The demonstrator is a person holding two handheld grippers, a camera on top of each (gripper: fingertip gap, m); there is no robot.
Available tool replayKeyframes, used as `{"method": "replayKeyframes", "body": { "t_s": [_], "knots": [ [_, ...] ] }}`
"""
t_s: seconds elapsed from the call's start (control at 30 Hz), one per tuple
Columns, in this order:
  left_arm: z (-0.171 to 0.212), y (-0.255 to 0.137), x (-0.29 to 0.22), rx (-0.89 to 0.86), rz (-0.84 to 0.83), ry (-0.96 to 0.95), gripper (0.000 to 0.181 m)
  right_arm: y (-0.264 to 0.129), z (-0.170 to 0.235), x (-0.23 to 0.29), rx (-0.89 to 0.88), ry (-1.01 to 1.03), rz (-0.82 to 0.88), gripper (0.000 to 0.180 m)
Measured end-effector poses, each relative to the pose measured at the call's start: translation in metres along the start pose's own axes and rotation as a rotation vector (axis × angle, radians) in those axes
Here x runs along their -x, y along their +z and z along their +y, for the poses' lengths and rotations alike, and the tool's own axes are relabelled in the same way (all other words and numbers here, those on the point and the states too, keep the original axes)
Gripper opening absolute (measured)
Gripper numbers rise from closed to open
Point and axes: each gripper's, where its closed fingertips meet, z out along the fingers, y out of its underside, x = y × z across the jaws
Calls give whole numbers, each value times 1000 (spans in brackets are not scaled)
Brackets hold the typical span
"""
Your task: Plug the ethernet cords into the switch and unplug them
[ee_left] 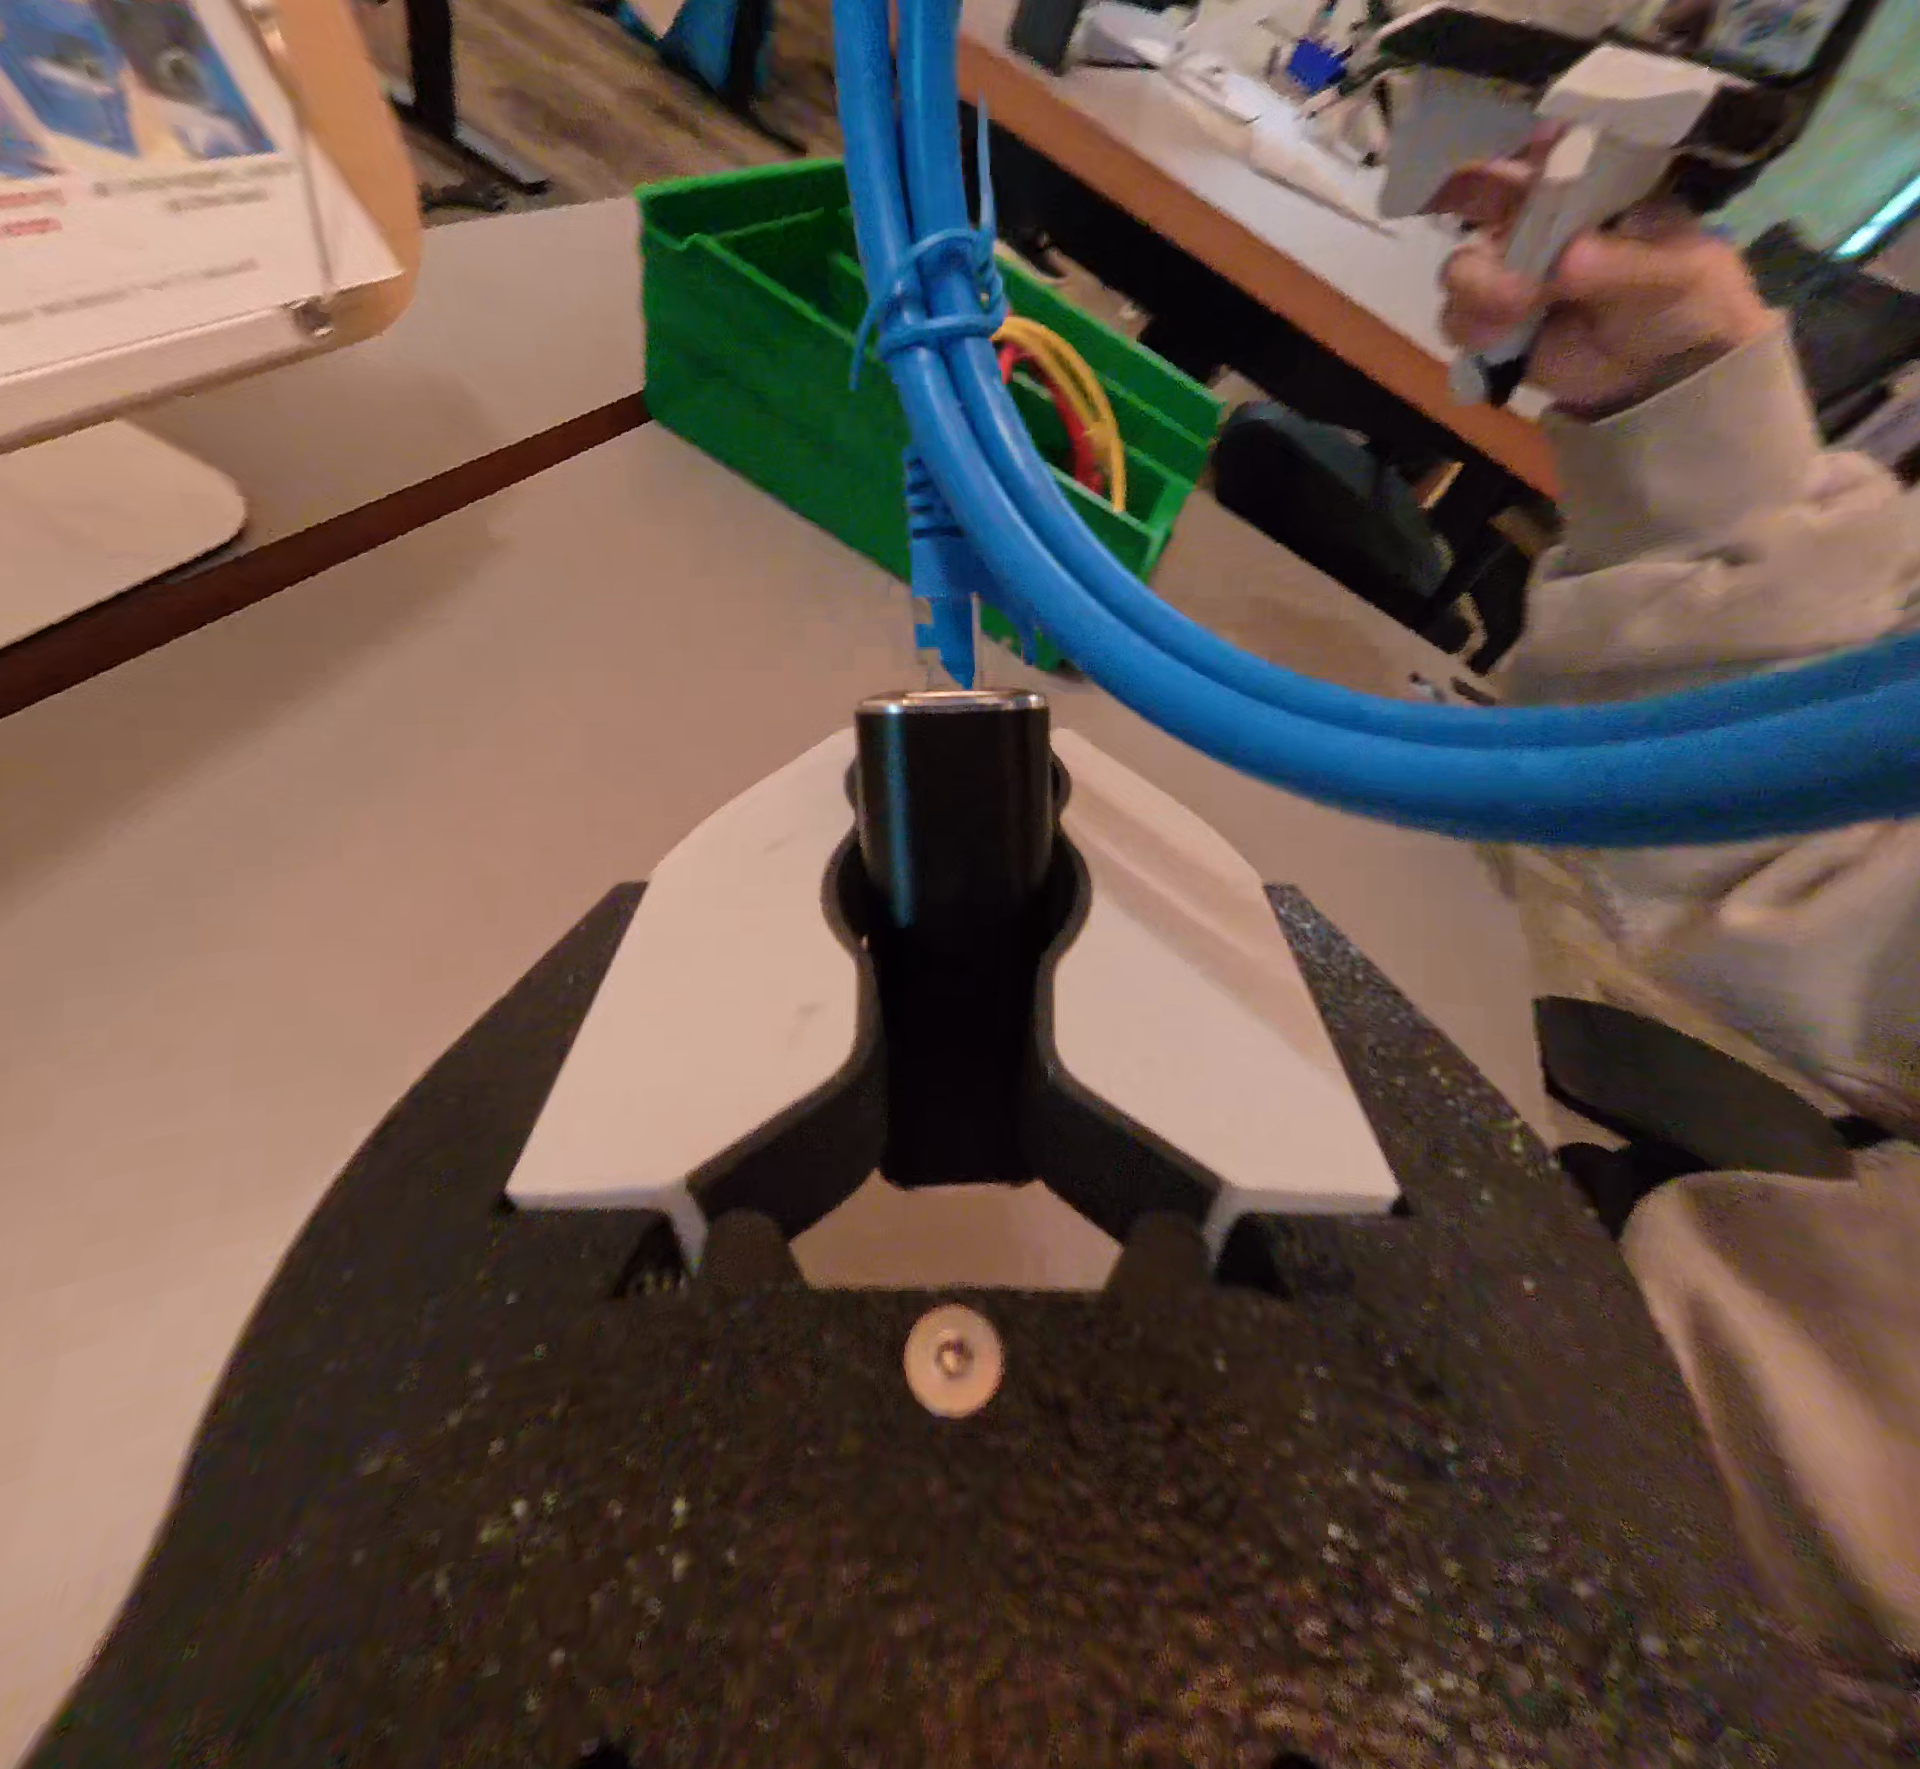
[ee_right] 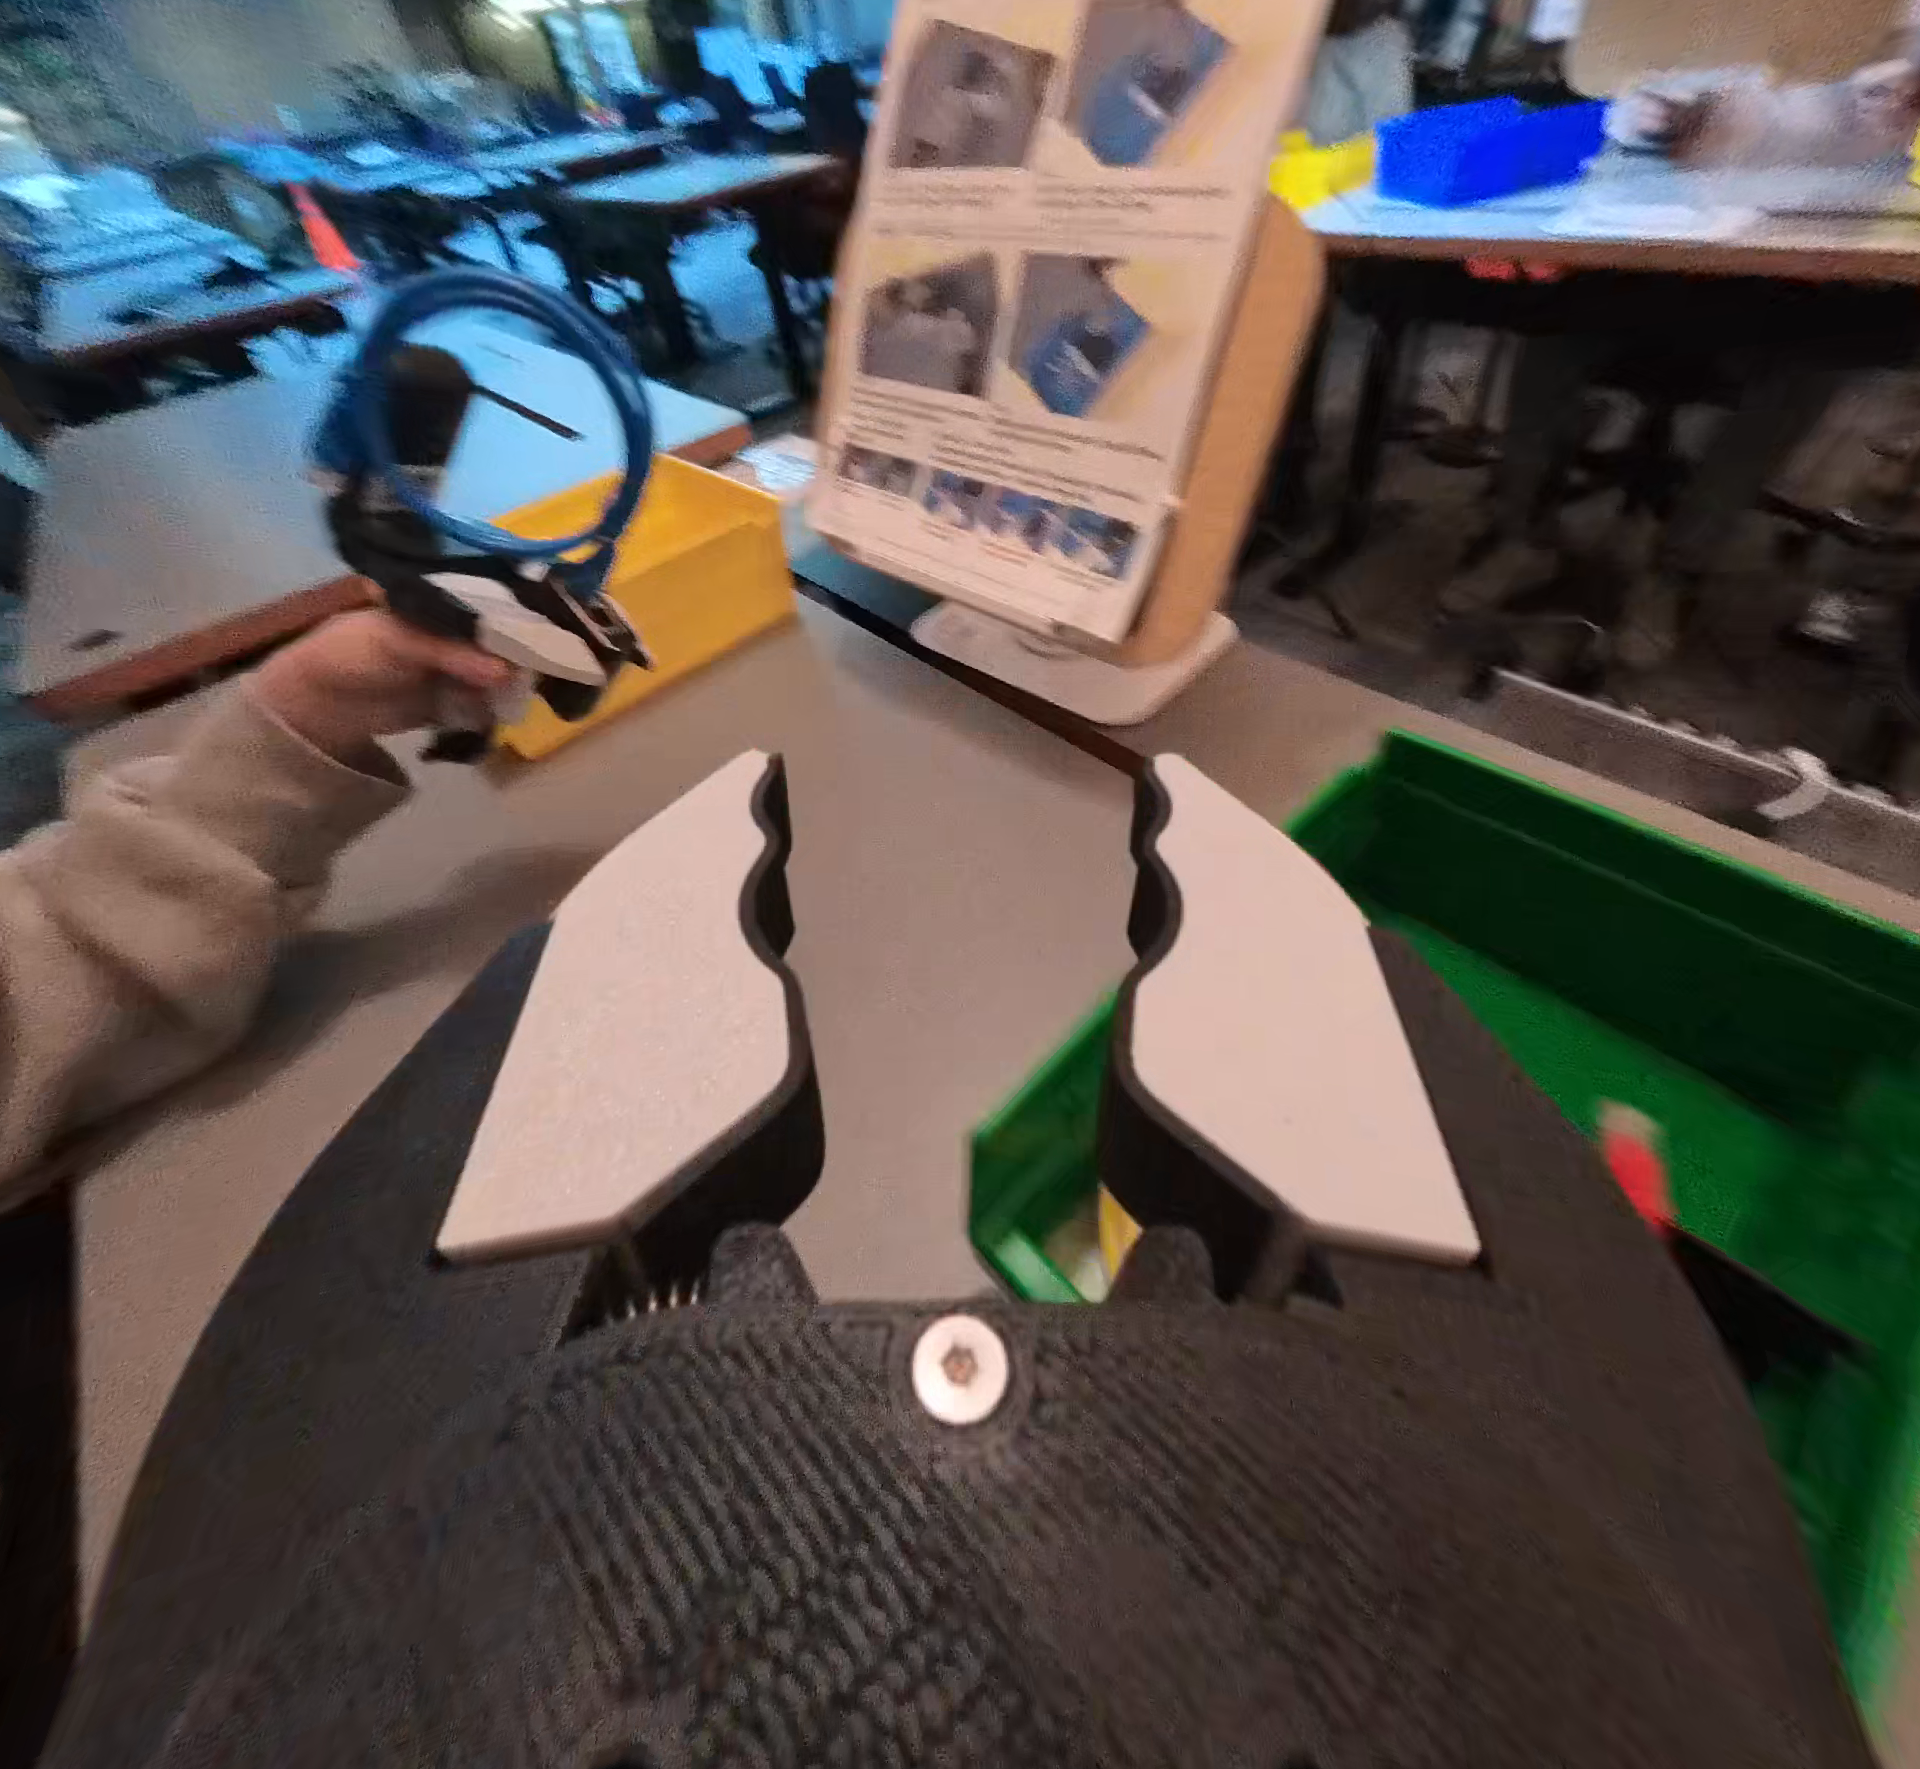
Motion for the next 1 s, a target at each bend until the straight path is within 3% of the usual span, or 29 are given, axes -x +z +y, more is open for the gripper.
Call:
{"method": "replayKeyframes", "body": {
  "t_s": [0.17,0.3,0.43,1.0],
  "knots": [
    [-16,5,-60,-78,293,44,26,98,6,141,-50,-7,-418,69],
    [-24,-2,-90,-144,460,103,26,140,-1,197,-69,-66,-573,57],
    [-28,-11,-100,-190,517,172,26,157,-5,209,-79,-56,-665,30],
    [-18,5,-90,-149,419,253,26,173,18,208,-58,-53,-669,15]
  ]
}}
